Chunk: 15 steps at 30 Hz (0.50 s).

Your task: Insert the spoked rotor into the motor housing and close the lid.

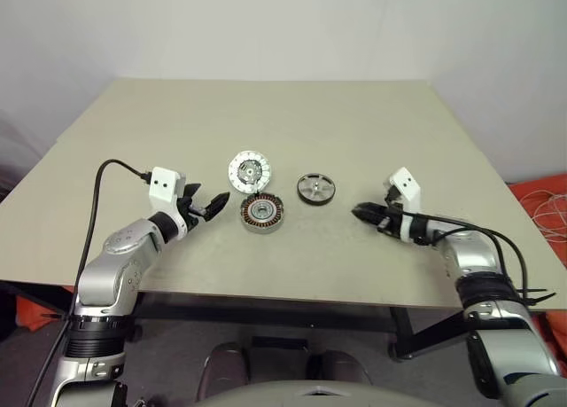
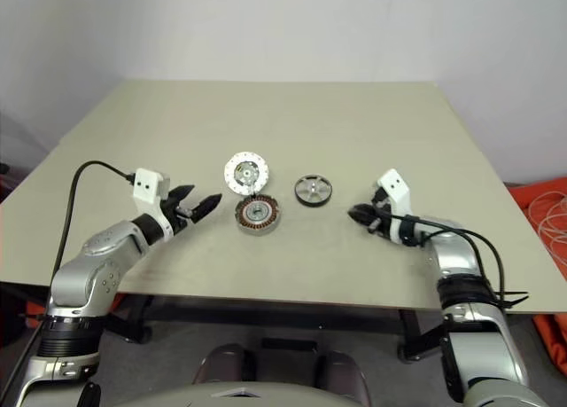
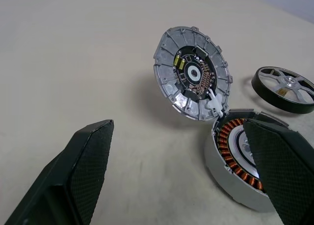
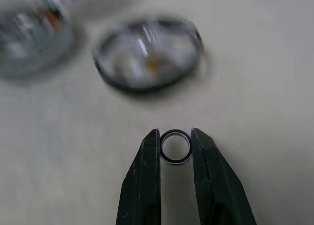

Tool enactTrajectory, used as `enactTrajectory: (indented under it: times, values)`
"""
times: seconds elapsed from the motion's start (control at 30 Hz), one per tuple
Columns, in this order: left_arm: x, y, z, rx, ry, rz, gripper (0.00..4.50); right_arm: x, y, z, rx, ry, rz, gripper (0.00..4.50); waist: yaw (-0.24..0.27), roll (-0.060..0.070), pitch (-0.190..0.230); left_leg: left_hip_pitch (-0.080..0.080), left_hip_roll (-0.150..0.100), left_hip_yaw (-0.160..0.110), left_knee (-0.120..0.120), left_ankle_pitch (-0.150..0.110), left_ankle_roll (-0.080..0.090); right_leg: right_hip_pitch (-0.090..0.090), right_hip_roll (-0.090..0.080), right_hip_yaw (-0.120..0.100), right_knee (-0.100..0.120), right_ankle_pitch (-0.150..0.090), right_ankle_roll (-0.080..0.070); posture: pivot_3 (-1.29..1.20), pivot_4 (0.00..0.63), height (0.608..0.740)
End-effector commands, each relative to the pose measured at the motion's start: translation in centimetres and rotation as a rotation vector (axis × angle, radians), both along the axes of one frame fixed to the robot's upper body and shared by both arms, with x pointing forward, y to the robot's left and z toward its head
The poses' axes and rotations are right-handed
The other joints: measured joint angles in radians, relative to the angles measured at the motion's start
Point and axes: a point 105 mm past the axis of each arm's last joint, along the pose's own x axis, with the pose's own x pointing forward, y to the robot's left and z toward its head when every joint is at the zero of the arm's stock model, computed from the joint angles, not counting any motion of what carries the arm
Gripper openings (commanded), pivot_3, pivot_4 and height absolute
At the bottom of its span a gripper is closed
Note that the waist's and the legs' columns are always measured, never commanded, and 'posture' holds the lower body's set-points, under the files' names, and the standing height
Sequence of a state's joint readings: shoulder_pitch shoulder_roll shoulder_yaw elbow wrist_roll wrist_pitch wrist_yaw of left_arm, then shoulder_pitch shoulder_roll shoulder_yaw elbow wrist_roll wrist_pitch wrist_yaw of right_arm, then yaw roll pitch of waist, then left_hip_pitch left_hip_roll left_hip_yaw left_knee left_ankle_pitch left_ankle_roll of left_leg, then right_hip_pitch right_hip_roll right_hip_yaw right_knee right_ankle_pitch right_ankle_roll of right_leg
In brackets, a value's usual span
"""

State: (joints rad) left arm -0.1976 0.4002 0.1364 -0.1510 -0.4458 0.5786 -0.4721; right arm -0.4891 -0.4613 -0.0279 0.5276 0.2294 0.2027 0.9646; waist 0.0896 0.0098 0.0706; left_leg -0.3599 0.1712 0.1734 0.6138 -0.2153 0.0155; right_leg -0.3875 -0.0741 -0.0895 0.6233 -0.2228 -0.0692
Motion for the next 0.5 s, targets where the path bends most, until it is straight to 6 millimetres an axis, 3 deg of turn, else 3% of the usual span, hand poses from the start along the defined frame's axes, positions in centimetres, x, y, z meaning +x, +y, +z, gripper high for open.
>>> enactTrajectory:
  times: [0.03, 0.23, 0.5]
  values:
    - [0.4, 0.0, 1.4, 0.007, -0.06, 0.0, 4.5, 1.1, 2.2, 4.6, 0.055, -0.131, 0.041, 0.57, 0.004, 0.0, 0.0, 0.0, 0.0, 0.0, 0.0, 0.0, 0.0, 0.0, 0.0, 0.0, 0.0, 0.0, 0.0, 0.0, 0.0, 0.74]
    - [0.4, -0.1, 1.3, 0.006, -0.06, -0.006, 4.5, 0.7, 6.9, 5.4, 0.069, -0.14, 0.127, 0.57, 0.007, 0.0, 0.0, -0.002, 0.0, 0.0, 0.0, -0.001, 0.001, 0.0, 0.0, 0.0, -0.001, 0.0, 0.0, 0.0, 0.0, 0.74]
    - [0.5, -0.2, 1.4, 0.007, -0.061, -0.008, 4.5, 0.2, 11.5, 2.8, 0.022, -0.069, 0.195, 0.57, 0.004, 0.0, 0.0, -0.002, 0.0, 0.0, 0.0, 0.0, 0.0, -0.001, 0.0, 0.0, -0.001, 0.0, 0.0, 0.0, 0.0, 0.74]
